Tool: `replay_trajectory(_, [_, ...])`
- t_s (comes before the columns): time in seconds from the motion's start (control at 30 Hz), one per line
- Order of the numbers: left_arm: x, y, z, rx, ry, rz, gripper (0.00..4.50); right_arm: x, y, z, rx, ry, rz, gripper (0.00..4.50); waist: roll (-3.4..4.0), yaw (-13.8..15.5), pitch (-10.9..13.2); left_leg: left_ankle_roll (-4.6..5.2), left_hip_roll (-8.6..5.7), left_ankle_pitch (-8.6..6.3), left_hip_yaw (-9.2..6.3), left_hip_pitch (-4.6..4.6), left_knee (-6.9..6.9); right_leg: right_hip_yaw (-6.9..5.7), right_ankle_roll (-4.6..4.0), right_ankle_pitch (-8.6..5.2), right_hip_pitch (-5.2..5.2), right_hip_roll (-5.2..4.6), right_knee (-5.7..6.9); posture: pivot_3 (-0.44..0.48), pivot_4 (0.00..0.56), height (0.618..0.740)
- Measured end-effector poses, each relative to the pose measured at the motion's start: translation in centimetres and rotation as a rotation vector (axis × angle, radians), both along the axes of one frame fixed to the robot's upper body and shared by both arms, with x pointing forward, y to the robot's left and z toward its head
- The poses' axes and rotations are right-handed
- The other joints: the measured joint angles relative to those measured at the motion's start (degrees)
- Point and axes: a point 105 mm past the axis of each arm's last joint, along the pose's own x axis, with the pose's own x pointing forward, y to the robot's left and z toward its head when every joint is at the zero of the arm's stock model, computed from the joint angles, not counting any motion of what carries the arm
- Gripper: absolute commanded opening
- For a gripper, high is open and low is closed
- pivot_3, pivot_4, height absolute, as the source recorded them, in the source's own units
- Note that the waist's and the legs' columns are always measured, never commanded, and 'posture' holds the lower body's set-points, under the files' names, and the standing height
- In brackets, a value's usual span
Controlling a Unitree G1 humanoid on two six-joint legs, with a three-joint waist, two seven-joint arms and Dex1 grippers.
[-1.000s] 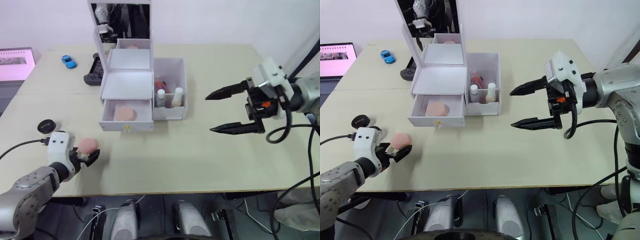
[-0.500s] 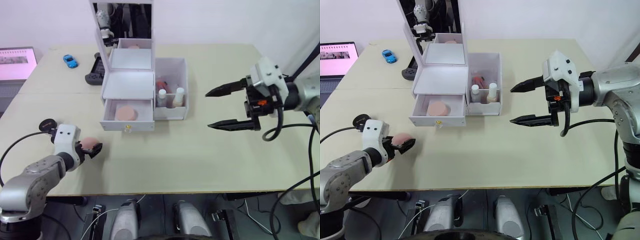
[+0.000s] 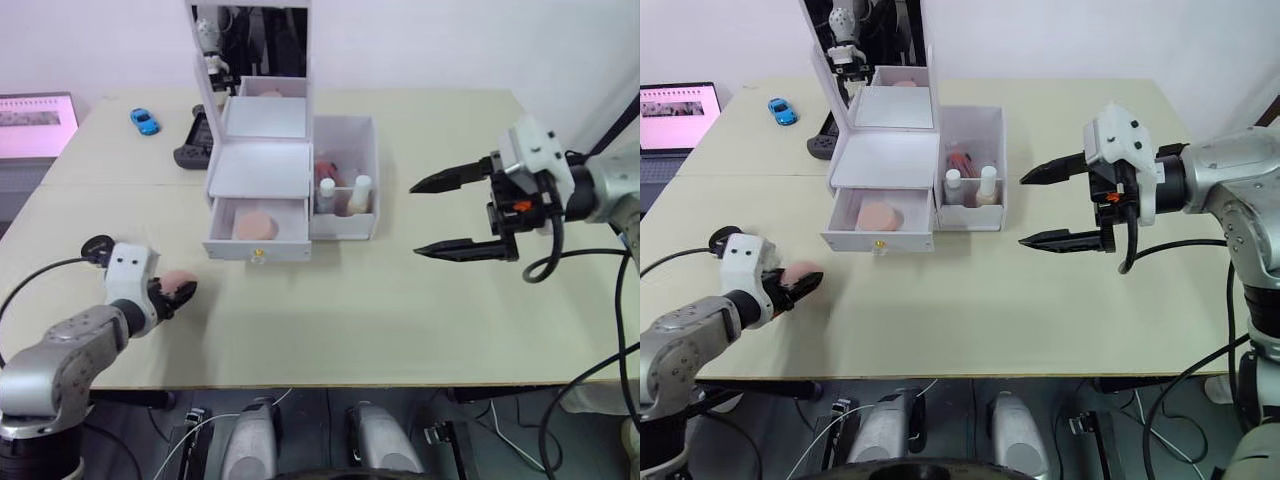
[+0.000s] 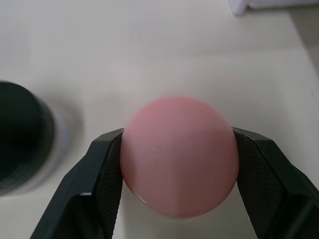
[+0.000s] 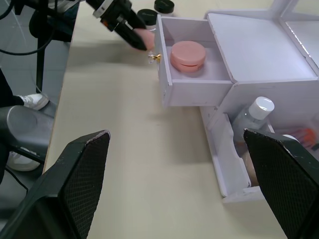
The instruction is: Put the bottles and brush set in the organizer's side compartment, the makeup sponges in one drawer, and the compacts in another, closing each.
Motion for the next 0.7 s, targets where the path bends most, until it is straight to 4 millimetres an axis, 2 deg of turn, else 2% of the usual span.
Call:
replay_trajectory(0.03, [0.2,0.4,1.0,-0.016,-0.028,0.011,2.66,0.0,0.0,0.0,0.001,0.008,0.001,4.5,-0.02,0.0,0.0,0.0,0.0,0.0,0.0,-0.01,0.0,0.0,0.0,0.0,-0.02,0.0,0.02,0.0,0.15,0.737])
replay_trajectory(0.13, [0.7,1.2,6.5,-0.023,-0.176,0.01,2.66,-0.2,0.2,0.4,0.004,0.018,0.016,4.5,-0.07,0.1,0.0,0.0,0.01,0.0,-0.01,-0.02,0.03,-0.05,0.03,0.01,0.0,0.01,0.02,0.0,0.15,0.737])
replay_trajectory(0.2, [0.9,0.6,10.3,-0.004,-0.274,-0.043,2.66,-0.2,0.4,0.7,0.002,0.013,0.028,4.5,-0.1,0.2,0.1,0.0,-0.01,0.0,-0.01,-0.03,0.06,-0.08,0.11,0.06,0.02,0.0,0.01,0.0,0.15,0.737])
replay_trajectory(0.27, [1.0,-1.2,12.8,0.0,-0.324,-0.145,2.66,-0.2,0.7,0.8,0.006,0.011,0.041,4.5,-0.1,0.2,0.1,0.0,-0.03,0.0,-0.01,-0.03,0.07,-0.07,0.18,0.09,0.07,-0.01,-0.01,0.0,0.15,0.737])
replay_trajectory(0.47, [1.3,-7.9,14.9,-0.037,-0.314,-0.477,2.66,0.0,1.0,0.5,0.012,0.027,0.045,4.5,-0.11,0.1,0.1,0.0,-0.03,0.0,-0.05,-0.05,0.09,-0.07,0.41,0.2,0.04,0.06,0.03,0.0,0.15,0.737])
replay_trajectory(0.6, [1.6,-11.3,14.0,-0.087,-0.268,-0.617,2.66,-0.2,0.8,0.0,0.017,0.036,0.021,4.5,-0.11,0.1,0.1,0.0,-0.03,0.0,-0.08,-0.05,0.1,-0.07,0.42,0.2,0.04,0.1,0.05,0.0,0.15,0.737])
replay_trajectory(0.7, [1.7,-12.9,13.2,-0.113,-0.222,-0.682,2.66,-0.5,0.8,-0.1,0.03,0.04,0.005,4.5,-0.11,0.0,0.1,0.0,-0.03,0.0,-0.1,-0.05,0.12,-0.06,0.43,0.2,0.03,0.11,0.08,0.0,0.15,0.737])
